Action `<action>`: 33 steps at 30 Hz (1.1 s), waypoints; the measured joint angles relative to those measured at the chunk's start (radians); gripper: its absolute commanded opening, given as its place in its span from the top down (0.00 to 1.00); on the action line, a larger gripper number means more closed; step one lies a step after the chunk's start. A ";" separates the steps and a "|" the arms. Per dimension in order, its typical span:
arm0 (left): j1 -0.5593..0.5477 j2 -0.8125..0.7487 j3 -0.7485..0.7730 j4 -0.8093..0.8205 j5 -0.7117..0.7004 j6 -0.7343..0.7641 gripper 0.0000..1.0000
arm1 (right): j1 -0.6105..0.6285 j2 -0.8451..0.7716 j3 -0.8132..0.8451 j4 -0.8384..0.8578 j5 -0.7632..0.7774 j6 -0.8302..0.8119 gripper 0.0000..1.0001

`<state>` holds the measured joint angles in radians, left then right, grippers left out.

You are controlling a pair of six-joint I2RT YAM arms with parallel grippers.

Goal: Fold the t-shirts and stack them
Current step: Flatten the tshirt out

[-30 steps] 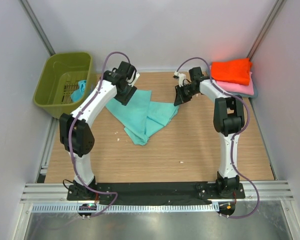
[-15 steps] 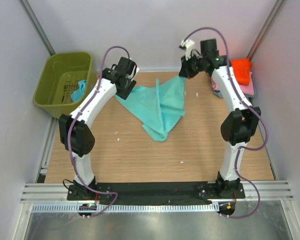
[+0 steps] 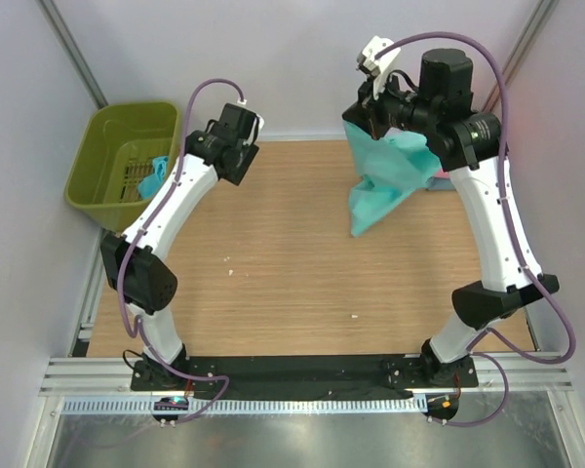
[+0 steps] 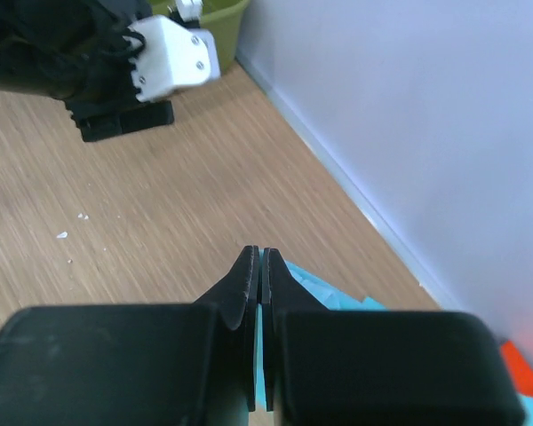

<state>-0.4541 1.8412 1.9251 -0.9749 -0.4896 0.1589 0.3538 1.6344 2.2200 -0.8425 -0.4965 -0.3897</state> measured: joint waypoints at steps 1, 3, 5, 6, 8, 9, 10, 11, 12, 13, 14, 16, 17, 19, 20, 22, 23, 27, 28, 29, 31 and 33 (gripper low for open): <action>0.000 -0.007 0.000 0.001 0.000 0.000 0.33 | 0.000 0.010 0.000 -0.005 0.003 0.004 0.99; 0.000 -0.020 0.000 0.005 0.000 0.000 0.33 | 0.000 0.042 0.018 -0.013 0.012 0.011 0.99; 0.000 -0.027 0.000 0.008 -0.001 0.001 0.33 | 0.003 0.097 0.085 -0.033 0.027 0.026 0.99; 0.000 -0.027 0.000 0.009 -0.001 0.001 0.33 | 0.005 0.123 0.121 -0.034 0.033 0.033 0.99; 0.000 -0.027 0.000 0.011 0.000 0.002 0.33 | 0.010 0.159 0.185 -0.034 0.044 0.049 0.99; 0.000 -0.027 0.000 0.012 0.000 0.002 0.33 | 0.011 0.165 0.203 -0.030 0.050 0.054 0.99; 0.000 -0.027 0.000 0.013 0.000 0.002 0.33 | 0.012 0.165 0.211 -0.024 0.056 0.057 0.99; 0.000 -0.027 0.000 0.013 0.000 0.002 0.33 | 0.013 0.160 0.217 -0.011 0.069 0.060 0.99; 0.000 -0.027 0.000 0.013 0.000 0.002 0.33 | 0.014 0.154 0.217 0.002 0.078 0.060 0.99; 0.000 -0.027 0.000 0.013 0.000 0.002 0.33 | 0.014 0.146 0.214 0.022 0.092 0.061 0.99; 0.000 -0.027 0.000 0.013 0.000 0.002 0.33 | 0.015 0.133 0.201 0.048 0.111 0.063 0.99; 0.000 -0.027 0.000 0.013 0.000 0.002 0.33 | 0.016 0.092 0.153 0.101 0.153 0.064 0.99; 0.000 -0.027 -0.001 0.013 0.000 0.002 0.33 | 0.016 0.070 0.122 0.126 0.174 0.064 0.99; 0.000 -0.027 -0.005 0.014 0.001 0.001 0.33 | 0.016 0.017 0.058 0.148 0.221 0.063 0.99; 0.000 -0.027 -0.008 0.014 0.002 0.000 0.33 | 0.016 -0.008 0.028 0.153 0.245 0.063 0.99; 0.000 -0.027 -0.018 0.014 0.005 -0.002 0.33 | 0.016 -0.051 -0.037 0.153 0.303 0.062 0.99; 0.000 -0.027 -0.023 0.014 0.009 -0.002 0.32 | 0.011 -0.086 -0.101 0.160 0.328 0.061 0.99; 0.000 -0.020 -0.031 0.012 0.036 -0.005 0.32 | -0.058 -0.220 -0.461 0.167 0.403 0.069 0.79; 0.000 -0.016 -0.031 0.012 0.043 -0.008 0.33 | -0.075 -0.231 -0.534 0.165 0.433 0.080 0.65; 0.000 -0.009 -0.030 0.010 0.051 -0.015 0.34 | -0.093 -0.230 -0.609 0.162 0.471 0.090 0.55; 0.000 0.011 -0.026 -0.003 0.067 -0.026 0.34 | -0.121 -0.178 -0.669 0.125 0.524 0.097 0.42; 0.000 0.038 -0.025 -0.013 0.082 -0.038 0.34 | -0.141 -0.109 -0.694 0.113 0.539 0.080 0.40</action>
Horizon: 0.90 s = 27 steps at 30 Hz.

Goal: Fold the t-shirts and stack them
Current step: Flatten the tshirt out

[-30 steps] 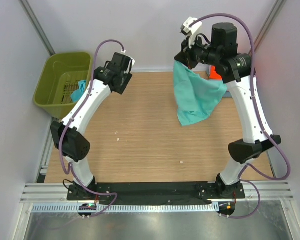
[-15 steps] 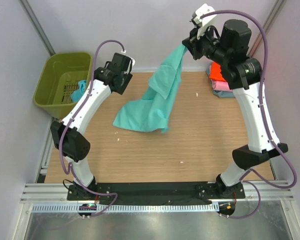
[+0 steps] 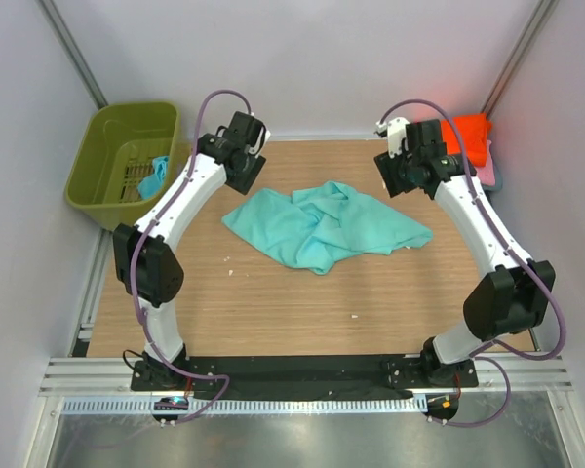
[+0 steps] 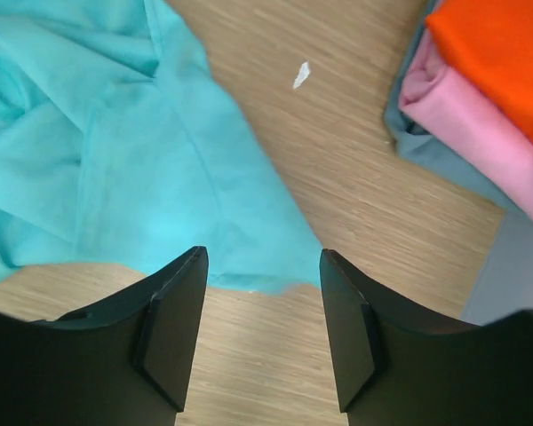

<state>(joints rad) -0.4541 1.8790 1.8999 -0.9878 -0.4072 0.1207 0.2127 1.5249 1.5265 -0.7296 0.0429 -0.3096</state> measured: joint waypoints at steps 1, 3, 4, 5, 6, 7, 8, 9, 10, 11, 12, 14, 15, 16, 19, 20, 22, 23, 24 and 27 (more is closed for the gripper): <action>0.000 0.010 0.000 -0.004 0.006 -0.006 0.33 | -0.004 0.016 -0.018 0.001 -0.009 -0.015 0.39; 0.000 0.030 0.000 -0.010 0.013 -0.010 0.33 | -0.005 0.015 -0.048 -0.004 -0.053 -0.067 0.39; 0.000 0.035 0.000 -0.014 0.015 -0.011 0.33 | -0.003 0.005 -0.060 -0.004 -0.084 -0.098 0.40; 0.000 0.037 0.000 -0.015 0.015 -0.013 0.33 | 0.000 -0.008 -0.069 -0.003 -0.118 -0.133 0.40; 0.000 0.037 0.000 -0.016 0.015 -0.013 0.33 | 0.000 -0.022 -0.078 -0.008 -0.158 -0.168 0.41; 0.000 0.037 0.000 -0.016 0.015 -0.014 0.33 | 0.002 -0.037 -0.092 -0.005 -0.195 -0.207 0.41; 0.000 0.037 0.000 -0.015 0.014 -0.014 0.34 | 0.004 -0.051 -0.111 -0.003 -0.222 -0.238 0.43; 0.000 0.037 0.000 -0.015 0.014 -0.014 0.33 | 0.010 -0.069 -0.139 -0.004 -0.253 -0.271 0.45; 0.000 0.038 0.000 -0.016 0.013 -0.013 0.33 | 0.016 -0.084 -0.175 0.002 -0.275 -0.303 0.47; 0.000 0.038 0.000 -0.015 0.009 -0.013 0.33 | 0.023 -0.096 -0.213 0.007 -0.296 -0.328 0.48; 0.000 0.038 0.000 -0.015 0.006 -0.013 0.33 | 0.032 -0.098 -0.243 0.010 -0.309 -0.347 0.51; 0.000 0.038 0.000 -0.014 -0.002 -0.013 0.33 | 0.063 -0.082 -0.311 0.015 -0.335 -0.383 0.55; 0.000 0.039 0.000 -0.015 -0.004 -0.013 0.33 | 0.076 -0.062 -0.336 0.016 -0.346 -0.395 0.56; 0.000 0.039 0.000 -0.014 -0.006 -0.013 0.33 | 0.084 -0.045 -0.354 0.018 -0.356 -0.399 0.57; 0.000 0.039 -0.006 -0.012 -0.013 -0.012 0.33 | 0.106 0.012 -0.400 0.034 -0.389 -0.407 0.59; 0.000 0.039 -0.010 -0.012 -0.015 -0.012 0.33 | 0.107 0.024 -0.406 0.039 -0.397 -0.407 0.60; 0.000 0.039 -0.019 -0.013 -0.019 -0.010 0.33 | 0.114 0.049 -0.409 0.057 -0.409 -0.407 0.60; 0.000 0.039 -0.021 -0.013 -0.020 -0.009 0.33 | 0.117 0.061 -0.409 0.071 -0.413 -0.407 0.60; 0.000 0.039 -0.021 -0.013 -0.021 -0.009 0.33 | 0.119 0.070 -0.408 0.085 -0.416 -0.406 0.60; 0.000 0.039 -0.021 -0.012 -0.026 -0.009 0.33 | 0.126 0.095 -0.407 0.113 -0.428 -0.402 0.60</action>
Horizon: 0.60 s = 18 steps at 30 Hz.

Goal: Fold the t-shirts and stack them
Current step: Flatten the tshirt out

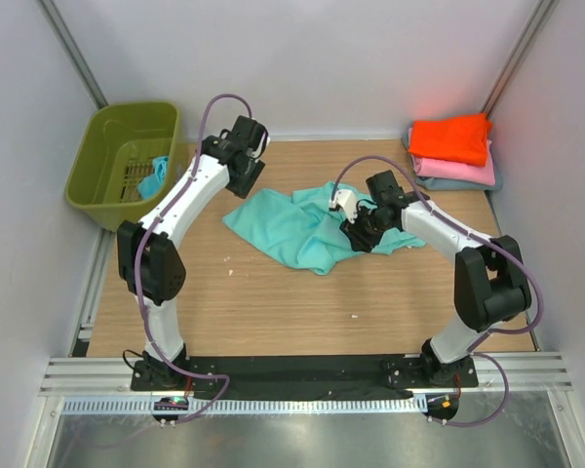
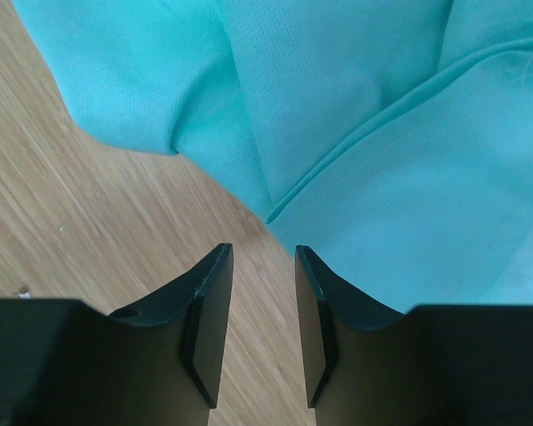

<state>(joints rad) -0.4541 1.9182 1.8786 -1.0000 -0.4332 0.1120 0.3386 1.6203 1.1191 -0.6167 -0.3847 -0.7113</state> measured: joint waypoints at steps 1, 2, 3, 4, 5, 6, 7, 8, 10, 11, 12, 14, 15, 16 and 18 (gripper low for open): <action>0.000 0.000 0.000 0.000 -0.002 0.000 0.33 | 0.002 0.009 0.001 0.005 -0.004 0.002 0.60; 0.000 0.000 0.000 0.000 -0.004 0.000 0.33 | 0.003 0.018 0.002 0.010 -0.006 0.002 0.60; 0.000 0.000 0.000 0.000 -0.005 0.000 0.33 | 0.005 0.027 0.004 0.013 -0.008 0.003 0.60; 0.000 0.000 0.000 0.000 -0.007 0.001 0.33 | 0.006 0.037 0.005 0.016 -0.009 0.003 0.60; 0.000 0.000 0.000 0.000 -0.010 0.001 0.33 | 0.008 0.043 0.005 0.019 -0.011 0.004 0.60; 0.000 0.000 0.000 0.000 -0.011 0.001 0.33 | 0.009 0.049 0.006 0.019 -0.011 0.005 0.60; 0.000 0.000 0.000 0.000 -0.012 0.001 0.33 | 0.011 0.055 0.007 0.020 -0.011 0.006 0.60; 0.000 0.000 0.000 0.000 -0.012 0.001 0.33 | 0.012 0.060 0.008 0.020 -0.011 0.006 0.60; 0.000 0.000 0.000 0.000 -0.013 0.001 0.33 | 0.014 0.068 0.011 0.021 -0.011 0.006 0.60; 0.000 0.000 0.000 0.000 -0.013 0.001 0.33 | 0.014 0.071 0.013 0.022 -0.011 0.006 0.61; 0.000 0.000 0.000 0.000 -0.013 0.001 0.33 | 0.014 0.076 0.015 0.023 -0.010 0.006 0.61; 0.000 0.000 0.000 0.000 -0.013 0.001 0.33 | 0.015 0.083 0.019 0.028 -0.008 0.005 0.61; 0.000 0.000 0.000 0.000 -0.013 0.001 0.33 | 0.015 0.087 0.020 0.030 -0.007 0.005 0.61; 0.000 0.000 0.000 0.000 -0.013 0.001 0.33 | 0.016 0.092 0.022 0.031 -0.005 0.005 0.62; 0.000 0.000 0.000 0.000 -0.013 0.001 0.33 | 0.018 0.103 0.025 0.035 -0.001 0.005 0.62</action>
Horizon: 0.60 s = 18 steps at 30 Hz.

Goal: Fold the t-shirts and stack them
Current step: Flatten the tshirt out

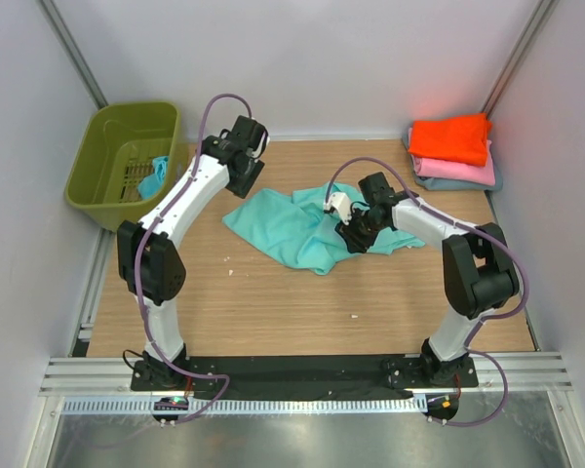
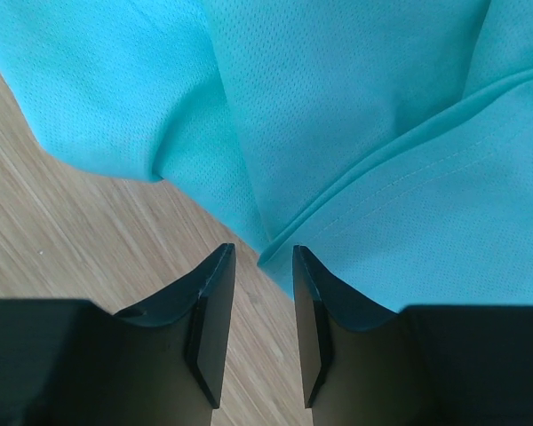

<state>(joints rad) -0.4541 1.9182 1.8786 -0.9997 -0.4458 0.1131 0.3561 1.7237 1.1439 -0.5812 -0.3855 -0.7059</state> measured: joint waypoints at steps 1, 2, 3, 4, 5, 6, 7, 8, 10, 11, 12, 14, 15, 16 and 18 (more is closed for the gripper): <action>0.000 0.000 0.000 0.000 0.000 0.000 0.33 | 0.001 0.005 0.001 0.000 0.003 0.000 0.62; 0.000 0.000 0.000 0.000 0.000 0.000 0.33 | 0.002 0.008 0.001 0.001 0.006 0.000 0.63; 0.000 0.000 0.000 0.000 0.000 0.000 0.33 | 0.002 0.012 0.003 0.001 0.009 0.000 0.63; 0.000 0.000 0.000 0.000 0.000 0.000 0.33 | 0.002 0.014 0.003 0.002 0.011 0.000 0.64; 0.000 0.000 0.000 0.000 0.000 0.000 0.33 | 0.002 0.014 0.003 0.002 0.014 -0.001 0.65; 0.000 0.000 0.000 0.000 0.000 0.000 0.33 | 0.002 0.014 0.003 0.002 0.017 -0.002 0.65; 0.000 0.000 0.000 0.000 0.000 0.000 0.33 | 0.002 0.014 0.003 0.002 0.019 -0.003 0.65; 0.000 0.000 0.000 0.000 -0.001 0.000 0.33 | 0.002 0.015 0.003 0.002 0.022 -0.003 0.65; 0.000 0.000 0.000 0.000 -0.002 0.000 0.33 | 0.002 0.015 0.003 0.002 0.027 -0.004 0.66; 0.000 0.000 0.000 0.000 -0.003 0.000 0.33 | 0.002 0.015 0.003 0.002 0.030 -0.004 0.66; 0.000 0.000 0.000 0.000 -0.004 0.000 0.33 | 0.002 0.015 0.003 0.002 0.033 -0.005 0.67; 0.000 0.000 0.000 0.000 -0.004 0.000 0.33 | 0.002 0.016 0.003 0.003 0.037 -0.006 0.69; 0.000 0.000 0.000 0.000 -0.005 0.000 0.33 | 0.002 0.016 0.003 0.004 0.039 -0.007 0.71; 0.000 0.001 0.000 0.000 -0.005 0.000 0.33 | 0.002 0.016 0.003 0.006 0.040 -0.007 0.78; 0.000 0.002 0.000 0.000 -0.006 0.000 0.33 | 0.002 0.016 0.003 0.008 0.044 -0.008 0.85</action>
<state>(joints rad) -0.4541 1.9205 1.8786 -0.9993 -0.4522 0.1127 0.3584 1.7397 1.1473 -0.5732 -0.3416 -0.7136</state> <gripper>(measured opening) 0.670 0.229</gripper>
